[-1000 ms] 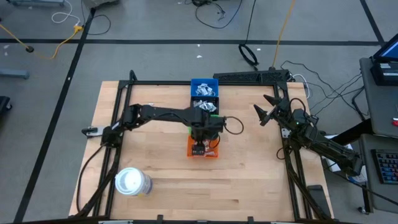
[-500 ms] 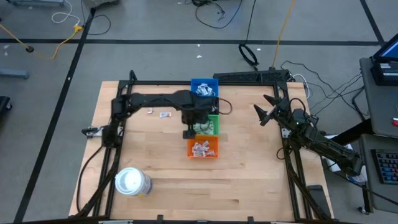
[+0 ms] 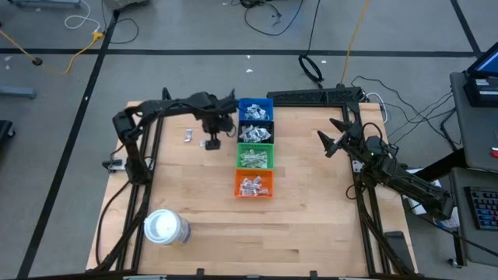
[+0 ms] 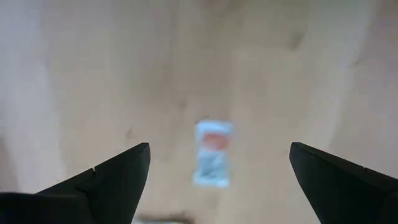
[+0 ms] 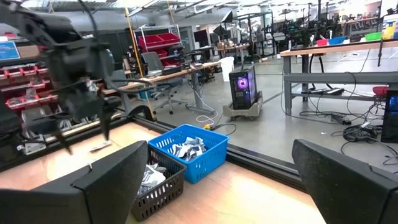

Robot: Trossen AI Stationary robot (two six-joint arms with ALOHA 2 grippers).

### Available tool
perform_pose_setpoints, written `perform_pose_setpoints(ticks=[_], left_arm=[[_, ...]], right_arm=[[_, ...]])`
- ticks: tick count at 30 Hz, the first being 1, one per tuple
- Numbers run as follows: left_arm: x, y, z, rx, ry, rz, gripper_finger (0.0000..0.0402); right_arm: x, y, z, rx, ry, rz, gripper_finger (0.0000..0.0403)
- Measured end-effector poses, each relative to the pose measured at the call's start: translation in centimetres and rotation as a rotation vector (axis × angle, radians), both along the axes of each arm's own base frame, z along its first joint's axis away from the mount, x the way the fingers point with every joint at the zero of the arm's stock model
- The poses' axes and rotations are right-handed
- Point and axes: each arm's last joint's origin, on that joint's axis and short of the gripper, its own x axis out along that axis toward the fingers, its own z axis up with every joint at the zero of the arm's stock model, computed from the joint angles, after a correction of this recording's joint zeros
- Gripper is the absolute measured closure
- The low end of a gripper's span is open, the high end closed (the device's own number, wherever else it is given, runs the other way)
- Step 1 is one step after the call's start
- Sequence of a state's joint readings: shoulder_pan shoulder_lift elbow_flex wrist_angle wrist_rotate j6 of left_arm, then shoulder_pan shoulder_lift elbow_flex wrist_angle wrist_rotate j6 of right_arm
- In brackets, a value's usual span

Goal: Pick & Place First Aid Supplies
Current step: Put the orange ointment pack into the orange bin

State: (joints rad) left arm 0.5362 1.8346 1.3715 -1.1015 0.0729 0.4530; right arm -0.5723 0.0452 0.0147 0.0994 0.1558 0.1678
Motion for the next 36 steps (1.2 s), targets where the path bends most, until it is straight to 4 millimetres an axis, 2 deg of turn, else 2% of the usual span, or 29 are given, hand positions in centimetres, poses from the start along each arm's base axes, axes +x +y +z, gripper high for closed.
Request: perform_pose_setpoints(ticks=[4, 7, 28, 33, 36], left_arm=[[-1.6, 1.5, -0.9, -0.009, 0.034, 0.008, 0.0009], [-2.1, 2.0, -1.1, -0.01, 0.037, -0.012, 0.0009], [-3.1, 1.1, -5.6, 0.012, 0.008, -0.029, 0.0009], [-3.3, 1.0, -6.0, 0.011, 0.008, -0.033, 0.0009], [-3.3, 1.0, -6.0, 0.012, 0.008, -0.034, 0.0026]], right_arm=[[0.0, 0.0, 0.0, 0.0, 0.0, 0.0, 0.0009], [0.0, 0.0, 0.0, 0.0, 0.0, 0.0, 0.0009], [0.0, 0.0, 0.0, 0.0, 0.0, 0.0, 0.0009], [0.0, 0.0, 0.0, 0.0, 0.0, 0.0, 0.0009], [0.0, 0.0, 0.0, 0.0, 0.0, 0.0, 0.0009]])
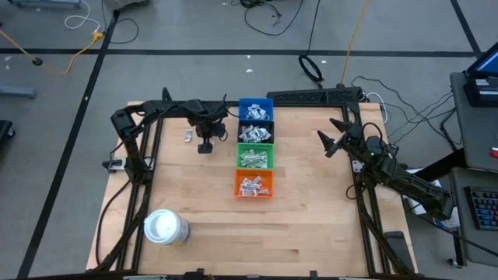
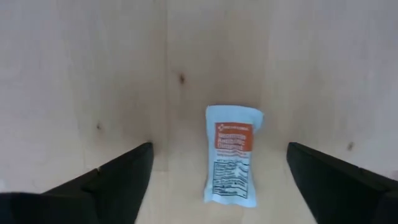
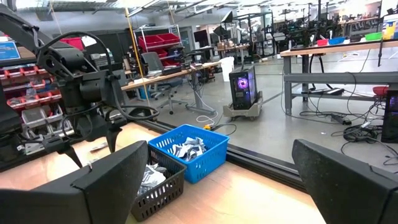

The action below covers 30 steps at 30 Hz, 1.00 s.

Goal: Pick & Place First Aid Supplies
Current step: Put the orange ointment pack into the orange bin

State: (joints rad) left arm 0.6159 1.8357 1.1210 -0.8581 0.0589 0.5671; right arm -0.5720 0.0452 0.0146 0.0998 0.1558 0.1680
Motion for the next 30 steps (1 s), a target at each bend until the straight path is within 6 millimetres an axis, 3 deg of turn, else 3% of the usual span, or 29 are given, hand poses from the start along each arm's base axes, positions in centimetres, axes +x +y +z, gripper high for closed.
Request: perform_pose_setpoints(ticks=[20, 23, 30], left_arm=[[0.1, -1.2, -0.3, 0.028, 0.048, 0.011, 0.0388], [-0.2, -1.6, 0.6, 0.032, 0.048, 0.037, 0.0392], [-1.0, -2.5, 4.8, 0.054, 0.02, 0.022, 0.0396]], right_arm=[[0.0, 0.0, 0.0, 0.0, 0.001, 0.0, 0.0009], [0.0, 0.0, 0.0, 0.0, 0.001, 0.0, 0.0009], [0.0, 0.0, 0.0, 0.0, 0.0, 0.0, 0.0009]])
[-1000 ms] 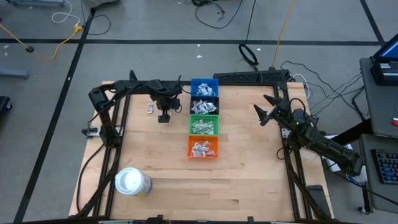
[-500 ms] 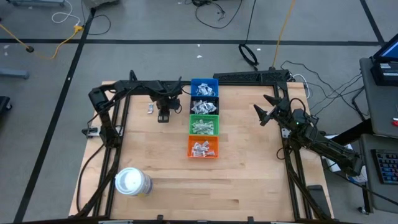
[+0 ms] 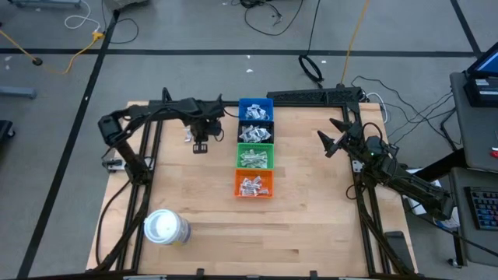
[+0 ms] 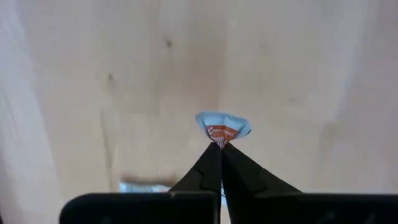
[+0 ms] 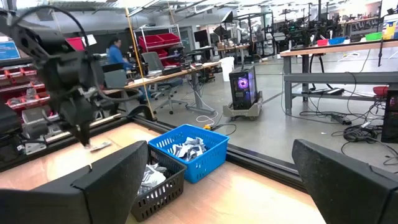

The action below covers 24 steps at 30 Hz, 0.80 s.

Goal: Pick & Place First Aid Supplies
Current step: Put the orange ointment pack into the orange bin

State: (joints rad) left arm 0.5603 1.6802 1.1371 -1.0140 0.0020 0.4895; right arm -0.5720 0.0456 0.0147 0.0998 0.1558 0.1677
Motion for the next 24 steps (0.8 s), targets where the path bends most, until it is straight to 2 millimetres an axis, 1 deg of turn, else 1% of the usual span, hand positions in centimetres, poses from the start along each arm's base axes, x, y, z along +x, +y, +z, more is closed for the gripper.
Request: perform_pose_setpoints(ticks=[3, 7, 9, 11, 15, 19, 24], left_arm=[[-0.6, -0.6, 1.6, -0.005, -0.001, 0.004, 0.0399], [-1.3, -1.7, 2.6, -0.022, 0.037, 0.023, 0.0399], [-1.2, -2.4, 2.9, -0.042, 0.044, 0.022, 0.0399], [-0.6, -3.3, 3.2, -0.054, 0.045, 0.007, 0.04], [1.8, -5.2, 4.3, -0.041, 0.012, -0.042, 0.04], [4.8, -6.9, 5.1, -0.035, -0.007, -0.094, 0.0401], [8.8, -8.9, 5.3, -0.035, -0.007, -0.141, 0.0401]], right_arm=[[0.0, 0.0, 0.0, 0.0, 0.0, 0.0, 0.0009], [0.0, 0.0, 0.0, 0.0, 0.0, 0.0, 0.0009], [0.0, 0.0, 0.0, 0.0, 0.0, 0.0, 0.0009], [0.0, 0.0, 0.0, 0.0, 0.0, 0.0, 0.0009], [0.0, 0.0, 0.0, 0.0, 0.0, 0.0, 0.0009], [0.0, 0.0, 0.0, 0.0, 0.0, 0.0, 0.0009], [0.0, 0.0, 0.0, 0.0, 0.0, 0.0, 0.0009]])
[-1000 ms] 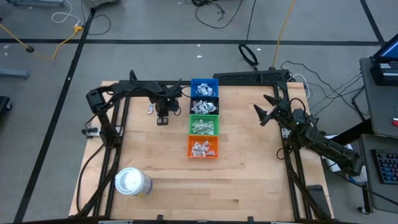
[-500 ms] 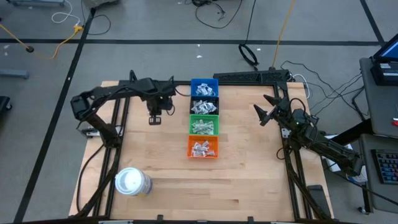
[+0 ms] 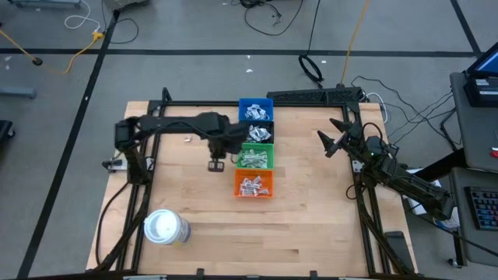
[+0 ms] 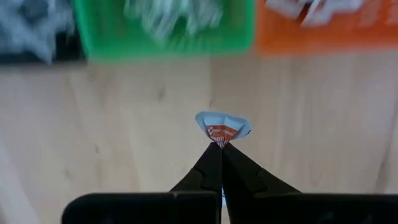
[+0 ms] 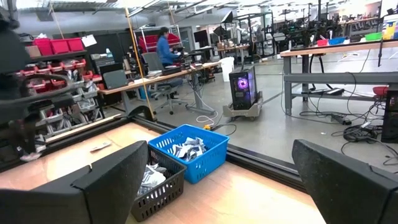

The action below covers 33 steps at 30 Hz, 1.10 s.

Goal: Pick & Place First Aid Supplies
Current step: Put the orange ointment pack into the orange bin

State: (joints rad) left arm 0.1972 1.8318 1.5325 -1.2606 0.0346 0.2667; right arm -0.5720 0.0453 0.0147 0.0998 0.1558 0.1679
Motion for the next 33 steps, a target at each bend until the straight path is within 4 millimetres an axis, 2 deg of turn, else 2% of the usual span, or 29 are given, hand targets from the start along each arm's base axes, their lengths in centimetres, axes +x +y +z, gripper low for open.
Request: perform_pose_setpoints(ticks=[8, 15, 23, 33], left_arm=[[6.1, -3.1, 0.3, -0.001, 0.01, -0.093, 0.0401], [9.9, -5.3, 0.3, 0.001, -0.033, -0.14, 0.0401], [10.8, -6.8, 0.1, -0.041, -0.06, -0.132, 0.0401], [10.8, -8.8, -3.4, 0.006, -0.023, -0.102, 0.0401]], right_arm=[[0.0, 0.0, 0.0, 0.0, 0.0, 0.0, 0.0009], [0.0, 0.0, 0.0, 0.0, 0.0, 0.0, 0.0009], [0.0, 0.0, 0.0, 0.0, 0.0, 0.0, 0.0009], [0.0, 0.0, 0.0, 0.0, 0.0, 0.0, 0.0009]])
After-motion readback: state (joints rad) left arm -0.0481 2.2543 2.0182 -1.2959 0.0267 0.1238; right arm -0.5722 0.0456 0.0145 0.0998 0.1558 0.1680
